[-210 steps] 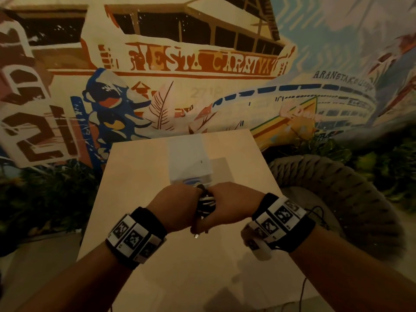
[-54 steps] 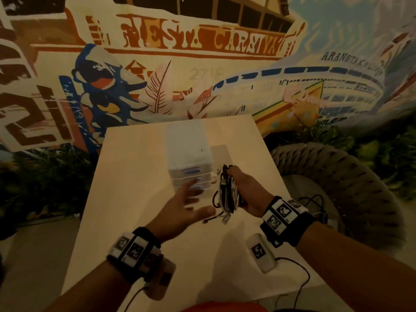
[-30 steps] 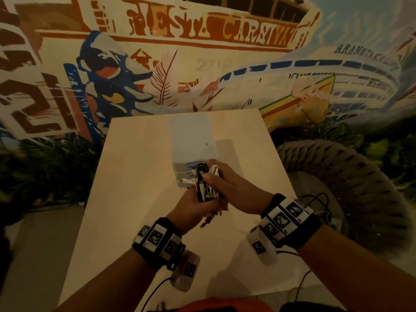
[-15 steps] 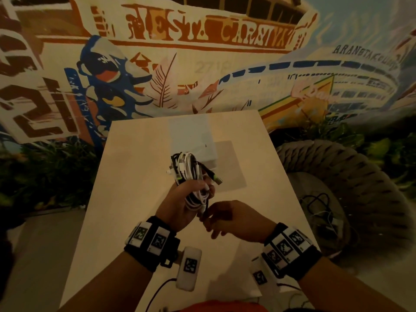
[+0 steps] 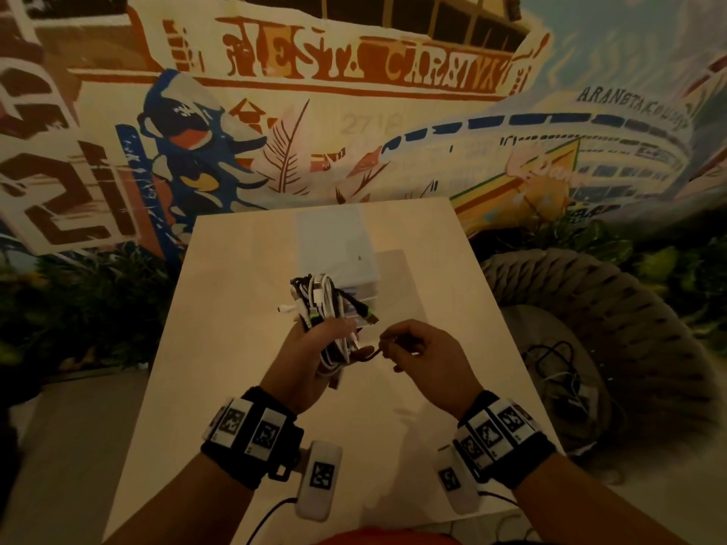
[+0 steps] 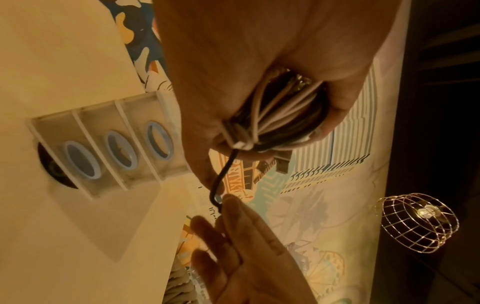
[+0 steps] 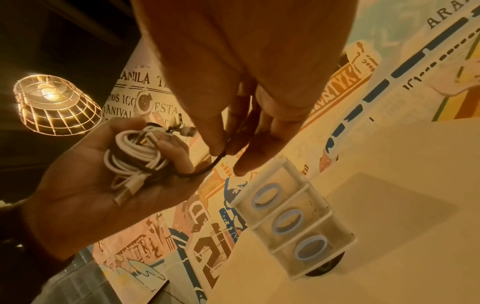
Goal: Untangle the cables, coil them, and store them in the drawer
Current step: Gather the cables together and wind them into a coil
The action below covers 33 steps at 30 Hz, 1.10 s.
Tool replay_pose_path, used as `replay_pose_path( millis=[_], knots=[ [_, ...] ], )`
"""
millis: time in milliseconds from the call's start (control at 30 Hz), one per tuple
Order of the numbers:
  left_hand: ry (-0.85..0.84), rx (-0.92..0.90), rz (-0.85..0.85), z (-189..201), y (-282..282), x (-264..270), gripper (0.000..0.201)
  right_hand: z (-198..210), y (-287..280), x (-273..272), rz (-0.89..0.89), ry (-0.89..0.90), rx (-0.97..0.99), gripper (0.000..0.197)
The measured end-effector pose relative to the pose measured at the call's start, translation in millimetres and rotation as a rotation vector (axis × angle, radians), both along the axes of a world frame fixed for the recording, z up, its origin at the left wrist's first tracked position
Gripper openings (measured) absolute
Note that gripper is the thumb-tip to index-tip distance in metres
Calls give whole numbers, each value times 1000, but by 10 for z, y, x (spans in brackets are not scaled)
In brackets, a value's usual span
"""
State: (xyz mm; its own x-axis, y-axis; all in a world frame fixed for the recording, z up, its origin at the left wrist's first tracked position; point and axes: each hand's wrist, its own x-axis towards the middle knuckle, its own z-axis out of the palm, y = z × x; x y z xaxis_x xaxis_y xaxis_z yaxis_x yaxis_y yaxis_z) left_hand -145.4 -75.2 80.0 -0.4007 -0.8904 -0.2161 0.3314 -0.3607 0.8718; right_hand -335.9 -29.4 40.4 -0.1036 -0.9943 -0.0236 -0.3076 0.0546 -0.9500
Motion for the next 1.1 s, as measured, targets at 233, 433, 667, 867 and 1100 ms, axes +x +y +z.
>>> replay_pose_path(
  millis=[233, 433, 667, 867, 1100],
  knots=[
    [-119, -53, 29, 13, 74, -64, 24, 147, -6, 155, -49, -118, -104, 11],
    [-110, -27, 42, -27, 78, -66, 51, 292, 5, 285, -99, -477, -26, 37],
    [-41, 35, -153, -24, 87, 74, 64, 333, -2, 328, -74, -201, -142, 14],
    [80, 152, -256, -148, 44, 224, 26, 237, -61, 321, -111, 133, -234, 59],
    [-60, 53, -358, -119, -35, 341, 54, 257, -113, 306, 384, 245, -55, 90]
  ],
)
